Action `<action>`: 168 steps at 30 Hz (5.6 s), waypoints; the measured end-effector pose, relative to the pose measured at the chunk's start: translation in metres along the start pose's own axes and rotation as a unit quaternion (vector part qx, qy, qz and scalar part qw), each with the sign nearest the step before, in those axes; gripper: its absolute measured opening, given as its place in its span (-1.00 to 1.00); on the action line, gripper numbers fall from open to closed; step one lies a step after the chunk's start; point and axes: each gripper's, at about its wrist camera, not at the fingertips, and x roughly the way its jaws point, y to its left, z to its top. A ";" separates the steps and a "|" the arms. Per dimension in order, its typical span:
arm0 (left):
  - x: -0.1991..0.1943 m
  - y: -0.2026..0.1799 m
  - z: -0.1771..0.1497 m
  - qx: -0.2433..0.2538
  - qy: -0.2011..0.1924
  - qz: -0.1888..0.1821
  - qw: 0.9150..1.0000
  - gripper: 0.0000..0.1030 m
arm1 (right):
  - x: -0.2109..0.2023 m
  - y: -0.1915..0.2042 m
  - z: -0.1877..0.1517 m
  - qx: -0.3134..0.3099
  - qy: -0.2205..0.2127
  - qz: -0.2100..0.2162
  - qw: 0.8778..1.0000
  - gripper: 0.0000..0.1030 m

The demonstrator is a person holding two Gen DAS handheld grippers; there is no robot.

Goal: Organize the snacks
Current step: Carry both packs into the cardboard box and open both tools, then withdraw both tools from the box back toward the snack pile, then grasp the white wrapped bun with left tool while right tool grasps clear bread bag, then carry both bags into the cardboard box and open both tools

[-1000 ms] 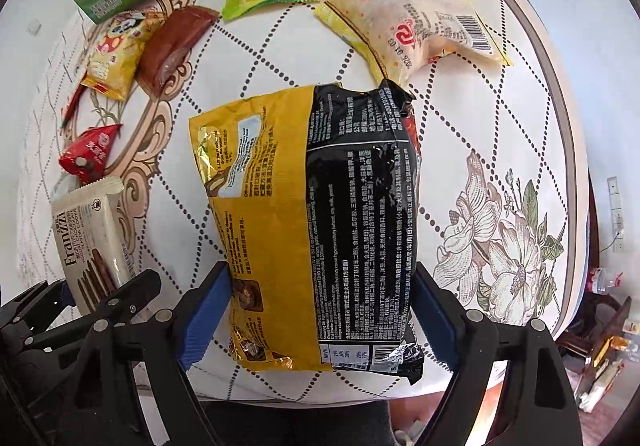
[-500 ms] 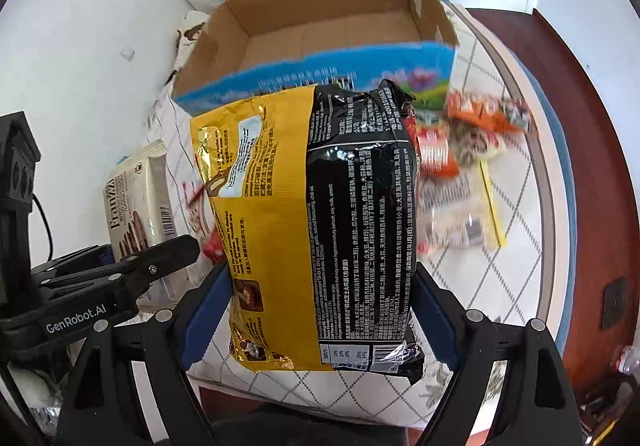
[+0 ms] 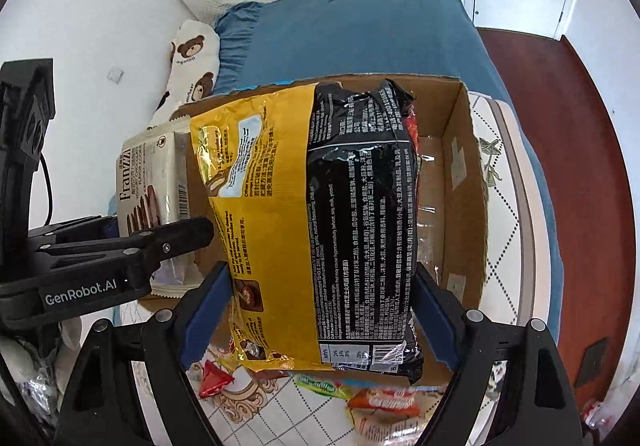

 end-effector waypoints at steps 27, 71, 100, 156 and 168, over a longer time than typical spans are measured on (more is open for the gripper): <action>0.039 0.020 0.021 -0.034 -0.015 0.012 0.999 0.84 | 0.059 -0.061 0.044 0.029 0.064 -0.047 0.996 0.93; -0.015 0.095 -0.244 -0.065 -0.140 0.083 0.985 0.84 | -0.041 -0.063 -0.201 0.164 -0.060 -0.046 0.984 0.93; 0.082 0.166 -0.294 -0.043 0.022 0.100 0.994 0.84 | 0.079 -0.012 -0.268 -0.035 0.164 -0.068 0.984 0.40; 0.151 0.105 -0.358 -0.124 0.045 0.033 0.991 0.10 | 0.072 0.002 -0.326 0.031 0.078 -0.072 0.994 0.18; 0.147 0.069 -0.372 -0.096 0.035 0.050 0.993 -0.08 | 0.080 -0.010 -0.336 0.064 0.094 -0.055 0.992 0.19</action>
